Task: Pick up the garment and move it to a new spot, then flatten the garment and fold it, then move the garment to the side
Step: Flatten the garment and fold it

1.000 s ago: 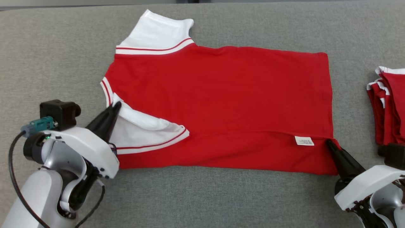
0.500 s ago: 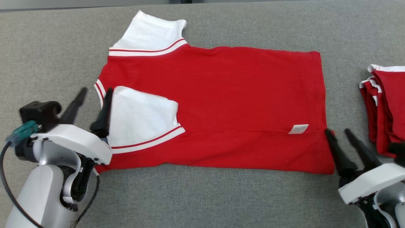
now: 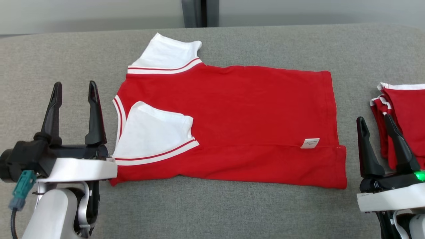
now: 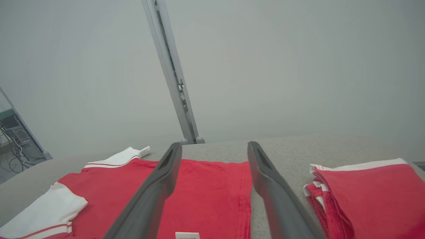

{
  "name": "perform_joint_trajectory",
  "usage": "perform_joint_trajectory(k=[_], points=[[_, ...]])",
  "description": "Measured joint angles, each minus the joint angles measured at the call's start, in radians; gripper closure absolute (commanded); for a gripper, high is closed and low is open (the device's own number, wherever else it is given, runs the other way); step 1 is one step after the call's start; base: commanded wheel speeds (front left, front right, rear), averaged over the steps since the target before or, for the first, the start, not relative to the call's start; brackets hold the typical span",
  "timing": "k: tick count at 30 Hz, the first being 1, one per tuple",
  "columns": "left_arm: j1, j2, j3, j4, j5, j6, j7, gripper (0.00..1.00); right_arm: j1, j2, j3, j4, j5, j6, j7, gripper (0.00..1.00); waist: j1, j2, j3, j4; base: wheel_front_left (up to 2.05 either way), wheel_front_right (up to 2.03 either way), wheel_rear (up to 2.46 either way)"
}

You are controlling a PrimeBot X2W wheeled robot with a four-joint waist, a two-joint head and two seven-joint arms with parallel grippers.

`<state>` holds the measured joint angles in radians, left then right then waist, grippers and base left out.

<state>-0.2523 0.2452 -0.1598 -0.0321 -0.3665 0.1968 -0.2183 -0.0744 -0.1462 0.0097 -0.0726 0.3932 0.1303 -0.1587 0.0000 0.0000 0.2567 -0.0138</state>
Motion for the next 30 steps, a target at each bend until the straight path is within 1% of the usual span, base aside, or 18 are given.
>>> perform_joint_trajectory(k=[4,11,19,25,29,30], points=[[0.043,0.014,0.0,0.021,0.036,-0.002,-0.03,0.0,0.004,0.0,0.001,0.012,-0.055,0.0,-0.029,0.0,0.0,0.0,-0.027,0.011,0.0,0.0,0.0],[0.116,0.029,-0.028,0.064,0.094,-0.007,-0.038,0.0,0.05,0.006,-0.009,0.054,-0.123,0.0,-0.028,0.0,0.0,0.0,-0.07,0.028,0.0,0.0,0.0],[0.144,0.03,-0.04,0.077,0.093,-0.01,-0.038,0.0,0.07,0.024,-0.02,0.055,-0.121,0.0,-0.025,0.0,0.0,0.0,-0.091,0.028,0.0,0.0,0.0],[0.143,0.033,-0.05,0.075,0.094,-0.009,-0.028,0.0,0.07,0.031,-0.02,0.053,-0.117,0.0,-0.021,0.0,0.0,0.0,-0.087,0.027,0.0,0.0,0.0],[0.135,0.043,-0.068,0.077,0.095,-0.013,0.011,0.0,0.067,0.033,-0.023,0.056,-0.111,0.0,-0.017,0.0,0.0,0.0,-0.077,0.023,0.0,0.0,0.0],[0.131,0.045,-0.073,0.079,0.095,-0.02,0.021,0.0,0.067,0.033,-0.024,0.059,-0.111,0.0,-0.014,0.0,0.0,0.0,-0.073,0.021,0.0,0.0,0.0]])
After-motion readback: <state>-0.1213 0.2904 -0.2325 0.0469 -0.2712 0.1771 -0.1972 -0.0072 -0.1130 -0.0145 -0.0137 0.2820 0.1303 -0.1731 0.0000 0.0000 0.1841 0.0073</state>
